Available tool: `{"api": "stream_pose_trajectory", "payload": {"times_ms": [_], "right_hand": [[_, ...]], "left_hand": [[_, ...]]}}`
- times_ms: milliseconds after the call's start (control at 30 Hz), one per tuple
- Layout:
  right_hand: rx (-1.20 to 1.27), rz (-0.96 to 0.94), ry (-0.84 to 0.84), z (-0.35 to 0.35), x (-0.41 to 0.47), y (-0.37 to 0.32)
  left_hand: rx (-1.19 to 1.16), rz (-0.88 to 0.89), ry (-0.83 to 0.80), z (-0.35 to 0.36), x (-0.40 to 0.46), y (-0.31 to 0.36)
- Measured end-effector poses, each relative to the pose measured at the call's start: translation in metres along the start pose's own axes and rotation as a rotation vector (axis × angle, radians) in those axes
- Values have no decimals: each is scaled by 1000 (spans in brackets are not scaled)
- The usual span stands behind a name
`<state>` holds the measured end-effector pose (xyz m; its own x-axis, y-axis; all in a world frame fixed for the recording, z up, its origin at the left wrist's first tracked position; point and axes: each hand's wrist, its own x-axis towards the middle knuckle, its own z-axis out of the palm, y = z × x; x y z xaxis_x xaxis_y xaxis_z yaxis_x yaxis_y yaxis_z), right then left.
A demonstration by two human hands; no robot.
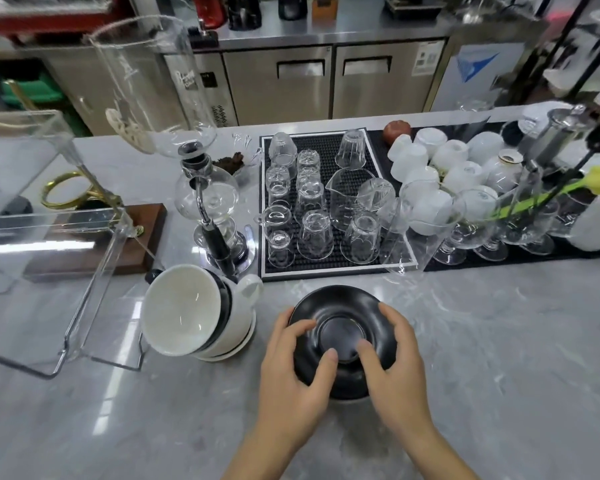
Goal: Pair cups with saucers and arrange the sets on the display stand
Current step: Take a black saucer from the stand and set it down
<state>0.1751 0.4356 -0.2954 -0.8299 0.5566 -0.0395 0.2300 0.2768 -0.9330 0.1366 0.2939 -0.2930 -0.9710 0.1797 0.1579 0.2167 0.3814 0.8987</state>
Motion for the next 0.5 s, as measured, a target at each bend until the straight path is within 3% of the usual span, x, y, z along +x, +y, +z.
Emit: {"api": "stream_pose_trajectory", "payload": {"times_ms": [500], "right_hand": [[13,-50,-38,-1,32,22]], "left_hand": [[51,-42,39,27,15,-13]]}}
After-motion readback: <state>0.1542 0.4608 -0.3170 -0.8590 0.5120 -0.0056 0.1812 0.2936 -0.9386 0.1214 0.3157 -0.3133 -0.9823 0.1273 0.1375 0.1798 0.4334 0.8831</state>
